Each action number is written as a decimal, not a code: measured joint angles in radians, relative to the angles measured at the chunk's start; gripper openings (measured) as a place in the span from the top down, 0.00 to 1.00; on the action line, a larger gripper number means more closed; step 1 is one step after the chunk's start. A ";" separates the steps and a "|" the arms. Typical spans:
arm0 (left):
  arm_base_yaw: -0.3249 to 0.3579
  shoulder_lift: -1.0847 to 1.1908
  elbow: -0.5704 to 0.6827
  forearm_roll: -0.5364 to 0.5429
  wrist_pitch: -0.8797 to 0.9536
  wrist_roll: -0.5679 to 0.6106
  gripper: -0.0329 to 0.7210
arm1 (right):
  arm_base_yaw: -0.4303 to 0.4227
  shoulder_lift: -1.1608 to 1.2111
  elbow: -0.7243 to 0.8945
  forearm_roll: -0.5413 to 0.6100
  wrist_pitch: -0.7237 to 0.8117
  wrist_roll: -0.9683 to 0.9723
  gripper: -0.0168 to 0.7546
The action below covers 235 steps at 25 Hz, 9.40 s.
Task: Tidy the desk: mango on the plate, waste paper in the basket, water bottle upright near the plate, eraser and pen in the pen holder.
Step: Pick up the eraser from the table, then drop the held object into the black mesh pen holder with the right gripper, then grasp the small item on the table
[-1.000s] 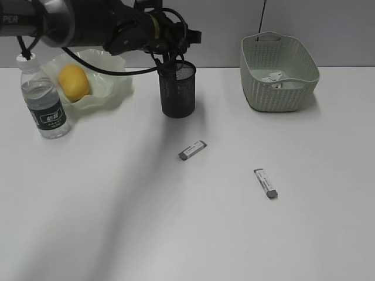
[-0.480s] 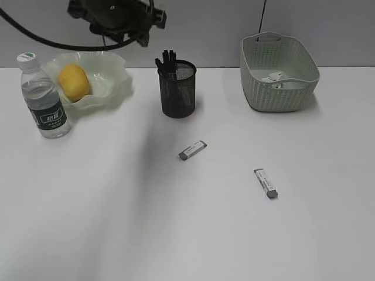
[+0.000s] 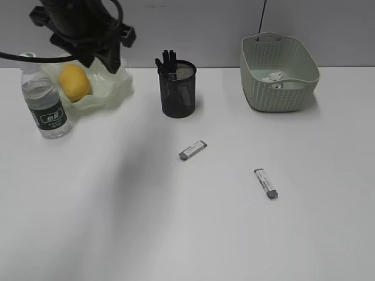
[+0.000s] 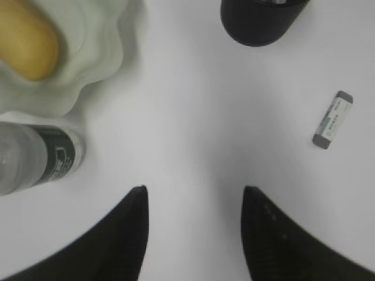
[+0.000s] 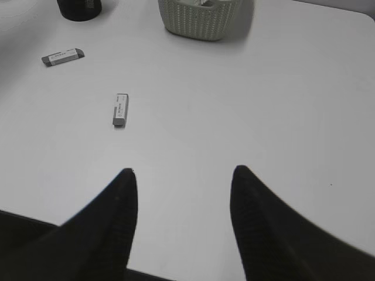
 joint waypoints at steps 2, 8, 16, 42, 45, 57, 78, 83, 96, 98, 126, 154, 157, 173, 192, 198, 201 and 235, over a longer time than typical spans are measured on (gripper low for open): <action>0.037 -0.056 0.081 -0.011 -0.026 0.001 0.44 | 0.000 0.004 0.000 0.000 -0.001 0.000 0.44; 0.168 -0.297 0.386 -0.057 -0.107 0.038 0.38 | 0.000 0.040 0.000 0.000 -0.005 0.000 0.44; 0.290 -0.711 0.683 -0.080 -0.146 0.086 0.27 | 0.000 0.101 0.000 0.000 -0.008 0.000 0.44; 0.307 -1.823 1.086 -0.138 0.028 0.093 0.37 | 0.000 0.248 0.001 0.011 -0.035 0.000 0.44; 0.307 -1.828 1.108 -0.138 0.027 0.095 0.37 | 0.000 0.248 0.001 0.011 -0.038 0.000 0.44; 0.307 -1.829 1.139 -0.152 -0.026 0.108 0.37 | 0.000 0.630 -0.040 0.012 -0.124 0.000 0.44; 0.307 -1.829 1.140 -0.153 -0.029 0.108 0.37 | 0.111 1.624 -0.673 0.067 -0.094 0.059 0.45; 0.307 -1.829 1.140 -0.153 -0.030 0.108 0.37 | 0.153 1.728 -0.688 0.067 -0.088 0.084 0.46; 0.307 -1.829 1.141 -0.153 -0.032 0.108 0.37 | 0.161 1.875 -0.690 0.078 -0.206 0.131 0.50; 0.307 -1.829 1.141 -0.153 -0.032 0.108 0.37 | 0.161 1.892 -0.690 0.078 -0.220 0.133 0.50; 0.307 -1.829 1.141 -0.153 -0.032 0.108 0.37 | 0.161 1.846 -0.986 0.120 -0.406 0.121 0.75; 0.307 -1.829 1.141 -0.153 -0.032 0.108 0.37 | 0.218 2.095 -1.057 0.158 -1.101 0.116 0.75; 0.307 -1.829 1.141 -0.153 -0.032 0.108 0.37 | 0.218 2.115 -1.057 0.158 -1.133 0.116 0.74; 0.307 -1.829 1.141 -0.153 -0.032 0.109 0.37 | 0.218 2.045 -1.058 0.086 -0.884 0.116 0.42; 0.307 -1.829 1.141 -0.153 -0.032 0.109 0.37 | 0.143 1.609 -1.025 -0.003 0.136 0.009 0.42; 0.307 -1.829 1.141 -0.153 -0.032 0.109 0.37 | 0.060 1.395 -0.777 0.019 0.138 0.003 0.42; 0.307 -1.829 1.141 -0.153 -0.032 0.109 0.37 | 0.033 1.255 -0.609 0.028 0.122 0.003 0.42; 0.307 -1.718 1.128 -0.203 -0.065 0.215 0.37 | 0.029 -0.059 0.000 -0.069 0.136 0.084 0.42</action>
